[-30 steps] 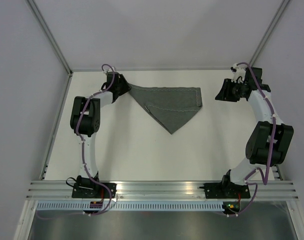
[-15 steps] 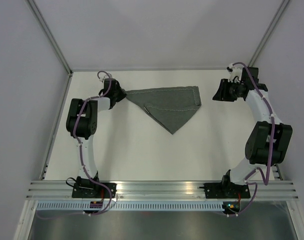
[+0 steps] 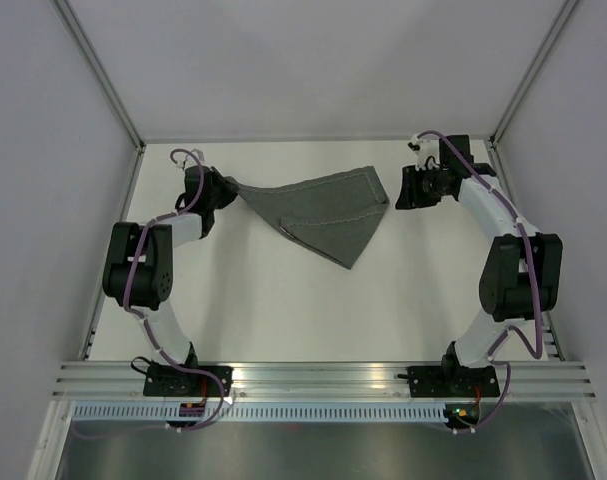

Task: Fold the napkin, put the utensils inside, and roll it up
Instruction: Fold the napkin

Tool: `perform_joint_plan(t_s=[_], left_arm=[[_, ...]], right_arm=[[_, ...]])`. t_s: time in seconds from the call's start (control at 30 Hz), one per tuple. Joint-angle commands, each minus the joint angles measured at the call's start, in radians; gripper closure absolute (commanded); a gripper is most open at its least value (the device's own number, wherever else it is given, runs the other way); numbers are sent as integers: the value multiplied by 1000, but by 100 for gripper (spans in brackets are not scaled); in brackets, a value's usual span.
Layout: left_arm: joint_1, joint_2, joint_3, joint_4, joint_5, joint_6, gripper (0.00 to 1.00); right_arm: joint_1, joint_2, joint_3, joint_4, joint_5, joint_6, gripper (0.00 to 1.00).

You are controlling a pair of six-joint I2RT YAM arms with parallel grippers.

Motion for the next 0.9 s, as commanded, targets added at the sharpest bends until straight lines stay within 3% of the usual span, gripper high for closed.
perform_joint_plan(t_s=[0.0, 0.2, 0.37, 0.6, 0.87], left_arm=[[-1, -59, -43, 203, 135, 93, 97], [-68, -75, -92, 351, 418, 241, 96], [-168, -97, -85, 302, 542, 416, 96], [-332, -100, -43, 136, 512, 600, 96], [-475, -105, -12, -19, 386, 778, 96]], right_arm=[[49, 14, 49, -10, 35, -18, 57], [84, 31, 55, -17, 43, -21, 57], [96, 30, 52, -18, 54, -22, 57], [110, 33, 49, -18, 66, -21, 57], [121, 34, 47, -18, 75, -22, 57]])
